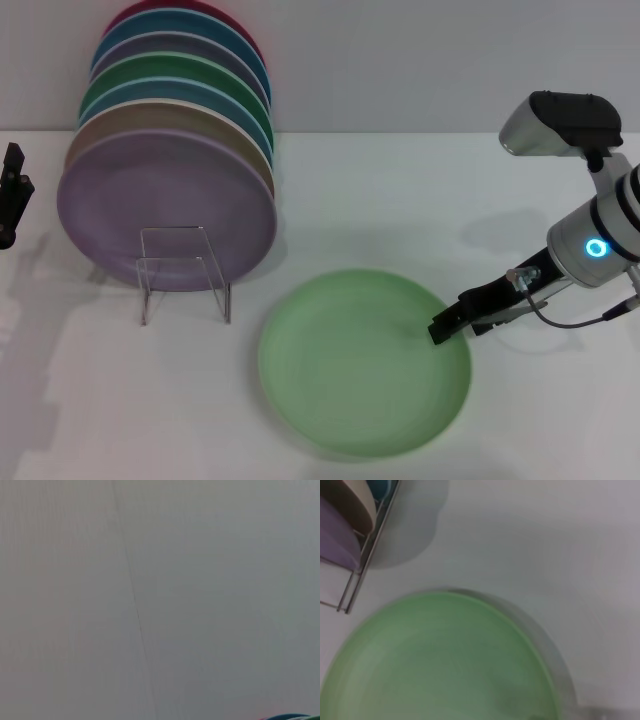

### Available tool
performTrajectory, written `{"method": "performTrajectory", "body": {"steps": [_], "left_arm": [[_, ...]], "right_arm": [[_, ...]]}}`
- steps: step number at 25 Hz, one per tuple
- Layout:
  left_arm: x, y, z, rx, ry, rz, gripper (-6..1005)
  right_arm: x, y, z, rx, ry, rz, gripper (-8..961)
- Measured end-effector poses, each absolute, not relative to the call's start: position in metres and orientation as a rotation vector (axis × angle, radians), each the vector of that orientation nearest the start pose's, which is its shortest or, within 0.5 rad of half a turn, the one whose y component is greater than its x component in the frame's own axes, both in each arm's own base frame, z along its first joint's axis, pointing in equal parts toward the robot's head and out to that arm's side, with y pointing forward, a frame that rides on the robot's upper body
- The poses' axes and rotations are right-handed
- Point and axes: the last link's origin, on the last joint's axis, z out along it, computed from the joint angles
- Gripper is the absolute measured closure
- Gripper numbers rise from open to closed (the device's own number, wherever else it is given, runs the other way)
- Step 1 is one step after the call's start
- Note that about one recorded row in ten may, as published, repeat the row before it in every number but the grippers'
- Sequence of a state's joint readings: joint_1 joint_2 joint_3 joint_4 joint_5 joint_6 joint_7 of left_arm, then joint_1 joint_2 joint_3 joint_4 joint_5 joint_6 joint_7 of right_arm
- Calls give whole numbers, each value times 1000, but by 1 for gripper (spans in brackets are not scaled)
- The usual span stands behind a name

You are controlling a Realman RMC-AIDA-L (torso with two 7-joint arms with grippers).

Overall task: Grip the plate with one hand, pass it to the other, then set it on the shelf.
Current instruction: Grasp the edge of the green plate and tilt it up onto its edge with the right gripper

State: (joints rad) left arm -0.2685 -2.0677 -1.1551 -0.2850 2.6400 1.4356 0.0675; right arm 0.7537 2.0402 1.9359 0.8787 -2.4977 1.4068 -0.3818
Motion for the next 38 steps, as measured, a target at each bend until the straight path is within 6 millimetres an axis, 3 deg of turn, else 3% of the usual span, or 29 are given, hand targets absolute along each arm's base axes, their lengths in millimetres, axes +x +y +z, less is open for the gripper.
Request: {"method": "performTrajectory", "body": {"steps": [13, 18, 26, 31, 38], "left_arm": [[-316, 291, 20, -1474, -168, -725, 190], [-316, 291, 20, -1475, -169, -723, 190], [-318, 292, 20, -1483, -168, -712, 190], [-318, 292, 20, -1484, -168, -712, 190], [-319, 293, 19, -1488, -169, -704, 190]], "right_arm": [[212, 383, -26, -2380, 1551, -357, 412], [211, 383, -28, -2383, 1547, -374, 647], [211, 382, -31, -2382, 1553, -390, 660], [208, 381, -34, -2397, 1519, -417, 784], [207, 381, -36, -2404, 1499, -430, 883]]}}
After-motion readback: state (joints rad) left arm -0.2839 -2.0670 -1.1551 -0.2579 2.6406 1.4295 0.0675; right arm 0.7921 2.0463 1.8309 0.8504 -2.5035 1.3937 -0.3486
